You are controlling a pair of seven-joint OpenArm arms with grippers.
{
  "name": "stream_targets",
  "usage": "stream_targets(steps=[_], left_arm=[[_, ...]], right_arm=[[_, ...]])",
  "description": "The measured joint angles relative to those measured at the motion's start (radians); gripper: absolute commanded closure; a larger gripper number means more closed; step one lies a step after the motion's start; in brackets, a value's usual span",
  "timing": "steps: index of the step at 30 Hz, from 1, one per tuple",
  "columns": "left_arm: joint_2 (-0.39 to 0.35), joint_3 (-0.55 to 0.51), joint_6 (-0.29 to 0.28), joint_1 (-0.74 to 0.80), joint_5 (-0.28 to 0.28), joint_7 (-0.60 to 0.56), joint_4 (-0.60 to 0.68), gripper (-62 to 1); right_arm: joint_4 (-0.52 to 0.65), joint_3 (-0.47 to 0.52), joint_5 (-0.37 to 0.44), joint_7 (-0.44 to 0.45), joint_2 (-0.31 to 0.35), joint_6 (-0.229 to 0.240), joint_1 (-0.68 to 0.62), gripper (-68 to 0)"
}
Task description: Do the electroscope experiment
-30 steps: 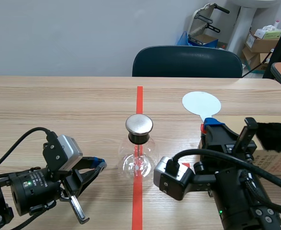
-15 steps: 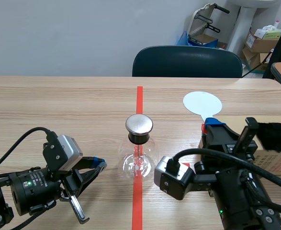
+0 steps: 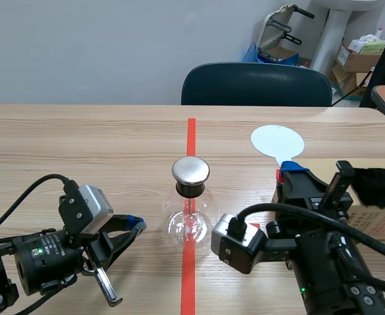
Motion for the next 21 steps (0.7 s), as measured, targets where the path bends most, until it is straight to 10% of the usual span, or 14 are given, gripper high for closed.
stream_targets(steps=[21], left_arm=[[0.000, 0.000, 0.000, 0.000, 0.000, 0.005, 0.000, -2.6]], right_arm=[[0.000, 0.000, 0.000, -0.018, 0.000, 0.000, 0.000, -0.9]])
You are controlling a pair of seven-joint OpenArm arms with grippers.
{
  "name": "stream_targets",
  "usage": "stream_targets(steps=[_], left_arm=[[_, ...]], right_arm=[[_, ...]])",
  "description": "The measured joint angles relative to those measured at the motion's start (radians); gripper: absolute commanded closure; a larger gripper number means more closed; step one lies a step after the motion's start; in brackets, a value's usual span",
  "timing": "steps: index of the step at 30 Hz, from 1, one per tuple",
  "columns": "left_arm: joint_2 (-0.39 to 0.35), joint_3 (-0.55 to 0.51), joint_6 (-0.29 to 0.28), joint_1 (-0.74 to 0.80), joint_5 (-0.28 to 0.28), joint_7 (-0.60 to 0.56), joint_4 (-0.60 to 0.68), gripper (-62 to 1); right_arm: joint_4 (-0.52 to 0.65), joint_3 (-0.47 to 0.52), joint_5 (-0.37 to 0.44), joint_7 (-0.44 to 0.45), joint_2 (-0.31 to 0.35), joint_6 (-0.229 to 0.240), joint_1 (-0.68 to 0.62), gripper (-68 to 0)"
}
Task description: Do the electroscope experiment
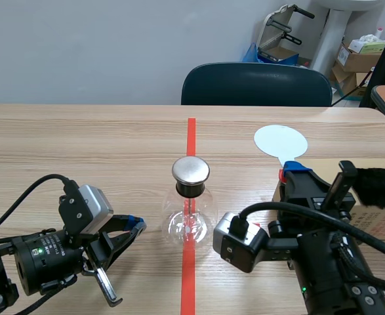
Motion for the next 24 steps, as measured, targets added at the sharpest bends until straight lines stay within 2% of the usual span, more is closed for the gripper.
stream_targets(steps=[21, 24], left_arm=[[0.000, 0.000, 0.000, 0.000, 0.000, 0.002, 0.000, -2.6], [0.000, 0.000, 0.000, 0.000, 0.000, 0.002, 0.000, -2.6]], right_arm=[[0.000, 0.000, 0.000, 0.001, 0.000, 0.000, 0.000, -0.8], [0.000, 0.000, -0.005, 0.023, 0.000, 0.000, 0.000, -0.9]])
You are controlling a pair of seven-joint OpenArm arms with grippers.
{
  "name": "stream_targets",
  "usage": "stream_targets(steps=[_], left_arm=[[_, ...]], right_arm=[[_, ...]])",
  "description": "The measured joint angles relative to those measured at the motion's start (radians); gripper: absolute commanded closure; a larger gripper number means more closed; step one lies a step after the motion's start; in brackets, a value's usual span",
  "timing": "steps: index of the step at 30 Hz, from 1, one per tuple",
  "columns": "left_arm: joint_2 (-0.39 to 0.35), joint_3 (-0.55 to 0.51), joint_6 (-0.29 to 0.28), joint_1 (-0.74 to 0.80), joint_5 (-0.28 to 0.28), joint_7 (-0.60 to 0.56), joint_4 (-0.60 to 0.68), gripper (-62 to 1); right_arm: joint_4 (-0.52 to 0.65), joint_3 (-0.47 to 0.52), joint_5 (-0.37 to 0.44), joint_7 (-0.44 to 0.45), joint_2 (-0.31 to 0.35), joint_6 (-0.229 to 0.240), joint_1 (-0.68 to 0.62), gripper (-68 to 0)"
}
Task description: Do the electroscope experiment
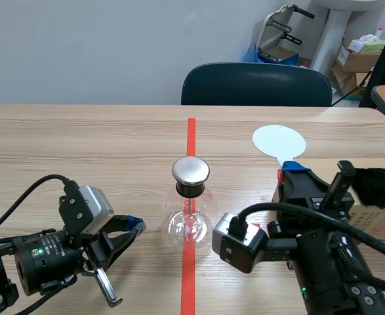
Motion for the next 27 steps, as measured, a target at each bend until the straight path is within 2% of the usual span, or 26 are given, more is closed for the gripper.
stream_targets(steps=[7, 19, 27], left_arm=[[0.000, 0.000, 0.000, 0.000, 0.000, 0.000, 0.000, -2.6], [0.000, 0.000, 0.000, 0.000, 0.000, 0.000, 0.000, -2.6], [0.000, 0.000, 0.000, 0.000, 0.000, 0.000, 0.000, -2.6]], right_arm=[[0.000, 0.002, -0.048, 0.065, 0.003, 0.000, 0.000, -0.9], [0.000, 0.002, -0.055, 0.292, 0.015, -0.005, 0.000, -0.9], [0.000, 0.002, -0.055, 0.407, 0.015, -0.005, 0.000, -0.8]])
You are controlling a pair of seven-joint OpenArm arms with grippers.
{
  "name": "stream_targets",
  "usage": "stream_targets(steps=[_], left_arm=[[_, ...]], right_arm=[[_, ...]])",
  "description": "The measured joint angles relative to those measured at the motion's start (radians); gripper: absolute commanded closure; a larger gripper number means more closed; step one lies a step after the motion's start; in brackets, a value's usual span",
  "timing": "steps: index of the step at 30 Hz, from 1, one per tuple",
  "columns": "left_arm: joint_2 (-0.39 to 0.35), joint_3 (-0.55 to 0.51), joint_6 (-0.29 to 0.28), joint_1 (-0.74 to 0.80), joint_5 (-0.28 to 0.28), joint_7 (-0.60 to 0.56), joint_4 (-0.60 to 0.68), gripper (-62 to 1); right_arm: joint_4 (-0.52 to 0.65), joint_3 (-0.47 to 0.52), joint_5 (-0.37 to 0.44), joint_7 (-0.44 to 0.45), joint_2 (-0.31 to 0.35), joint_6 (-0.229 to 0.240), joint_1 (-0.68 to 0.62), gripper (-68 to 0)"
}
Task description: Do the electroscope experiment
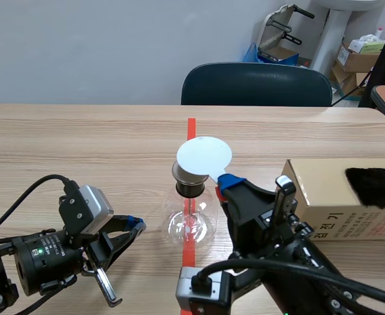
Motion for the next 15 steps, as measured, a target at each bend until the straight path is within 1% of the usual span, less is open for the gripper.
stream_targets(steps=[6, 15], left_arm=[[0.000, 0.000, 0.000, 0.000, 0.000, 0.000, 0.000, -2.6], [0.000, 0.000, 0.000, 0.000, 0.000, 0.000, 0.000, -2.6]], right_arm=[[0.000, 0.000, 0.000, 0.069, 0.002, 0.001, 0.000, -0.8], [0.000, 0.000, 0.000, 0.087, 0.002, 0.005, 0.000, -0.8]])
